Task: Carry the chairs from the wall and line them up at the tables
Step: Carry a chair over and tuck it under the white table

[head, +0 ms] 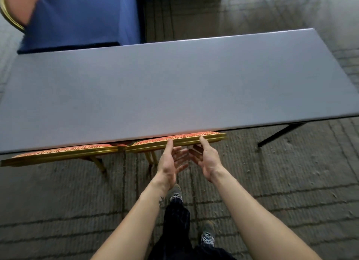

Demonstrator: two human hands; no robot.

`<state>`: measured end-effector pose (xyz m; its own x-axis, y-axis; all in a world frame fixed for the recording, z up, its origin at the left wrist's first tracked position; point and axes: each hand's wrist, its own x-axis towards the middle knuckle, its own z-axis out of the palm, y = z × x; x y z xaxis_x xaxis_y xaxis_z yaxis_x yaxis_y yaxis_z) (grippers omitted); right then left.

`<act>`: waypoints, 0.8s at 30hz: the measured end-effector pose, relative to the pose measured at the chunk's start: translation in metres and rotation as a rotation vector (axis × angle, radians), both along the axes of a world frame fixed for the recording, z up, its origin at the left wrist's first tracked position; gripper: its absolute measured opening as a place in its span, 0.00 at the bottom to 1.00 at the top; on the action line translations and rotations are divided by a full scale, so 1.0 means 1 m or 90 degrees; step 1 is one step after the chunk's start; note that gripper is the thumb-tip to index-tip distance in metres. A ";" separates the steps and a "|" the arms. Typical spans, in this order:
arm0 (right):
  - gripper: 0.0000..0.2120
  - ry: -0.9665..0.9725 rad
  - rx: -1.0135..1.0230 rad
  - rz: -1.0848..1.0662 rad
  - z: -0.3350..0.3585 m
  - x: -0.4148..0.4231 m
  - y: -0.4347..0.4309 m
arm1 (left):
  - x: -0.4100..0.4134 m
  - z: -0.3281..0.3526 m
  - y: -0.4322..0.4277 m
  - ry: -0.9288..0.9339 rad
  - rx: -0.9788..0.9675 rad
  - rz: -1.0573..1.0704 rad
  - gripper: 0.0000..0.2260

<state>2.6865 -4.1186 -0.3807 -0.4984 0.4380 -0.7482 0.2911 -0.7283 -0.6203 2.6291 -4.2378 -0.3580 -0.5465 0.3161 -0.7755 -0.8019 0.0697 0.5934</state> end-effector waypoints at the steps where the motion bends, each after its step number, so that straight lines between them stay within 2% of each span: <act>1: 0.20 0.020 -0.014 -0.005 0.006 0.008 0.001 | 0.005 0.005 0.004 0.009 0.003 -0.017 0.27; 8: 0.10 0.083 -0.005 -0.115 0.049 0.087 0.022 | 0.052 0.038 0.055 0.070 0.013 -0.157 0.18; 24: 0.12 0.216 0.110 -0.409 0.128 0.399 0.135 | 0.333 0.126 0.202 0.094 0.210 -0.397 0.14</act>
<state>3.0853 -3.9839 -0.2525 -0.2968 0.8179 -0.4930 -0.3867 -0.5749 -0.7211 2.9624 -4.0362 -0.2322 -0.2802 0.8084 -0.5176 -0.5808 0.2865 0.7619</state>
